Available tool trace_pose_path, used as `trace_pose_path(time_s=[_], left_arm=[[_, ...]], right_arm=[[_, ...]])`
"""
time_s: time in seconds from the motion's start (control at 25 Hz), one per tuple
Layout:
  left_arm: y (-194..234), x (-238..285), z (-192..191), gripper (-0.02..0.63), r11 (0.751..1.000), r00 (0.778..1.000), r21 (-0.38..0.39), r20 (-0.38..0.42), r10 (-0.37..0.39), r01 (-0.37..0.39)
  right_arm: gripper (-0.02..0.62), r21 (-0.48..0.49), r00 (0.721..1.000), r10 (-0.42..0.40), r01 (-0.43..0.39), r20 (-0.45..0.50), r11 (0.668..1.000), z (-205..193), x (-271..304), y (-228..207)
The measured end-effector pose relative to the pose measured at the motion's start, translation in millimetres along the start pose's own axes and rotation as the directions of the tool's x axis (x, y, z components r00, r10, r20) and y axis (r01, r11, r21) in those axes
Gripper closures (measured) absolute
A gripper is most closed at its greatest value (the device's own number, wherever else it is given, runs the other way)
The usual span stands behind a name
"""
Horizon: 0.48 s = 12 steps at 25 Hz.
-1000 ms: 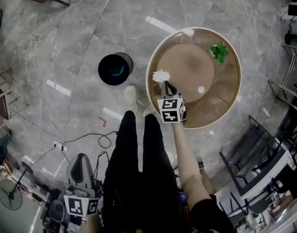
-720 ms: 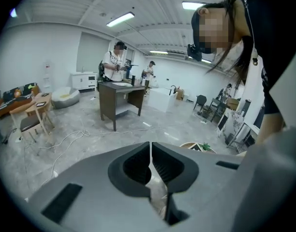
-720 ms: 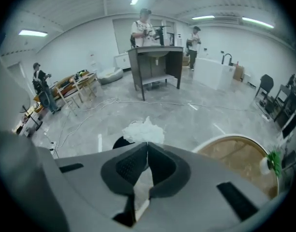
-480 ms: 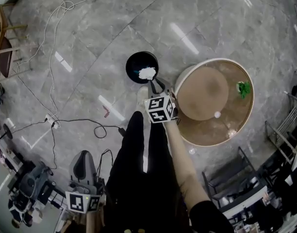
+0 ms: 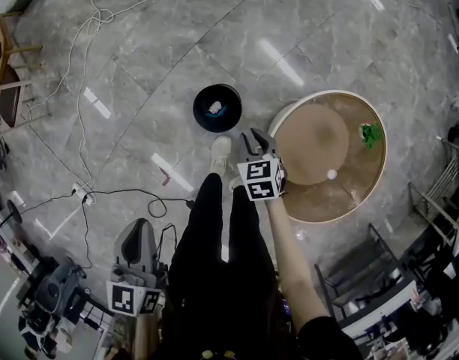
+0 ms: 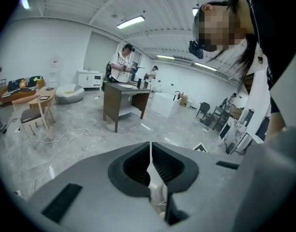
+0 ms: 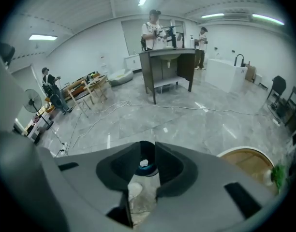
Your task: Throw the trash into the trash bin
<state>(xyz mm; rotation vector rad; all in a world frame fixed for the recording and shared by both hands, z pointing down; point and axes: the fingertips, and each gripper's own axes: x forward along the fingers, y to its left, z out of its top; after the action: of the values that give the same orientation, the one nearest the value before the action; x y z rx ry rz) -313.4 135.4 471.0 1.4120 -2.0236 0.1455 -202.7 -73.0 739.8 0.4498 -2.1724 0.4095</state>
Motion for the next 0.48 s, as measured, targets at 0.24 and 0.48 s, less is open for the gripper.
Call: trace_pose_path(time_s=[0.24,0.48], left_arm=[[-57,35,17,0.589,0.985,0.986,0.051,0.004,-0.166,0.165],[-125,70,35,0.589,0.918,0.927,0.138,-0.024,-0.373,0.373]], right_arm=[[0.558,0.133,0.983,-0.095,0.075,0.158,0.988,20,-106,-47],[0.592,0.329,0.885,-0.278,0.153,0.374,0.932,41,-243,-88]])
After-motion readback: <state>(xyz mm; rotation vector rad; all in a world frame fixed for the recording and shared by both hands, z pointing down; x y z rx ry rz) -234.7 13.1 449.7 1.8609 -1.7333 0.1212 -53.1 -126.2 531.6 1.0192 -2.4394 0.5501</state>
